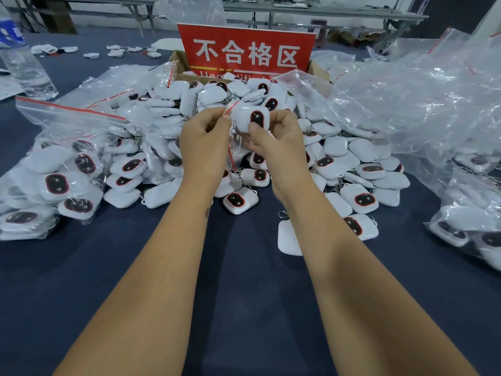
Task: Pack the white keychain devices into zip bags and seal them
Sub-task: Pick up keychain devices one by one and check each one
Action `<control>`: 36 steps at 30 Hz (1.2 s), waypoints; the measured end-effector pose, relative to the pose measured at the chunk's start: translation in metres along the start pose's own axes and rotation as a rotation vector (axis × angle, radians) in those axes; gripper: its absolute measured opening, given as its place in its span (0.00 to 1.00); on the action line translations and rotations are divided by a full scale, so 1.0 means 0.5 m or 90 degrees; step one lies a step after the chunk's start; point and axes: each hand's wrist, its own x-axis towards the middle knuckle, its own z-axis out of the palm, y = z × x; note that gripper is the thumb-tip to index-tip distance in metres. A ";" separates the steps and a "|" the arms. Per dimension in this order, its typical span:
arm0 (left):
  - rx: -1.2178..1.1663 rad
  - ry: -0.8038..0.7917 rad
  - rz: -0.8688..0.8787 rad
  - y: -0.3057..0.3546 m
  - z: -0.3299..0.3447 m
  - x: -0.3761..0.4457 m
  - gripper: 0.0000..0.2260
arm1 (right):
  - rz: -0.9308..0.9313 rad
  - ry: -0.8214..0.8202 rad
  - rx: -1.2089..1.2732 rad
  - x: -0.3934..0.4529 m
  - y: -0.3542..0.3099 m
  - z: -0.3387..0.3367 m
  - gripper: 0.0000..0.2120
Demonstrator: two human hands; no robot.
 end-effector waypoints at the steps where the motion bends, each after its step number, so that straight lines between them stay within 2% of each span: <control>1: -0.005 -0.003 0.006 0.002 -0.001 -0.001 0.13 | -0.014 0.004 -0.074 -0.002 0.003 0.002 0.08; 6: -0.027 0.000 0.012 0.009 0.000 -0.004 0.10 | -0.095 0.011 -0.262 -0.004 0.011 0.005 0.09; 10: -0.011 -0.020 0.030 0.006 0.003 -0.005 0.09 | -0.071 0.026 -0.262 -0.003 0.011 0.007 0.09; 13: 0.011 -0.006 0.056 0.005 0.005 -0.004 0.08 | -0.084 -0.033 -0.317 -0.004 0.011 0.008 0.03; 15: 0.005 0.019 0.067 0.004 0.001 -0.002 0.08 | -0.111 -0.073 -0.364 -0.007 0.013 0.012 0.06; 17: -0.021 0.052 0.054 0.002 -0.002 0.002 0.08 | -0.137 -0.070 -0.362 -0.011 0.015 0.016 0.09; 19: -0.065 0.097 0.022 -0.001 -0.004 0.008 0.08 | -0.120 -0.037 -0.332 -0.012 0.014 0.016 0.11; 22: -0.137 0.155 -0.030 -0.003 -0.008 0.018 0.08 | -0.029 -0.033 -0.310 -0.008 0.010 0.003 0.10; 25: -0.162 0.170 -0.050 -0.004 -0.008 0.021 0.08 | 0.016 -0.134 -0.404 -0.008 0.004 -0.001 0.06; 28: -0.139 0.165 -0.043 -0.003 -0.007 0.019 0.08 | -0.013 -0.245 -0.509 -0.021 0.002 0.011 0.06; 30: -0.143 0.155 -0.048 -0.004 -0.006 0.018 0.07 | -0.043 -0.287 -0.578 -0.025 0.004 0.013 0.09; 34: -0.139 0.147 -0.054 -0.004 -0.008 0.017 0.04 | -0.050 -0.341 -0.624 -0.029 0.001 0.007 0.20; 36: -0.138 0.150 -0.047 -0.004 -0.009 0.015 0.07 | -0.055 -0.344 -0.625 -0.029 0.002 0.007 0.20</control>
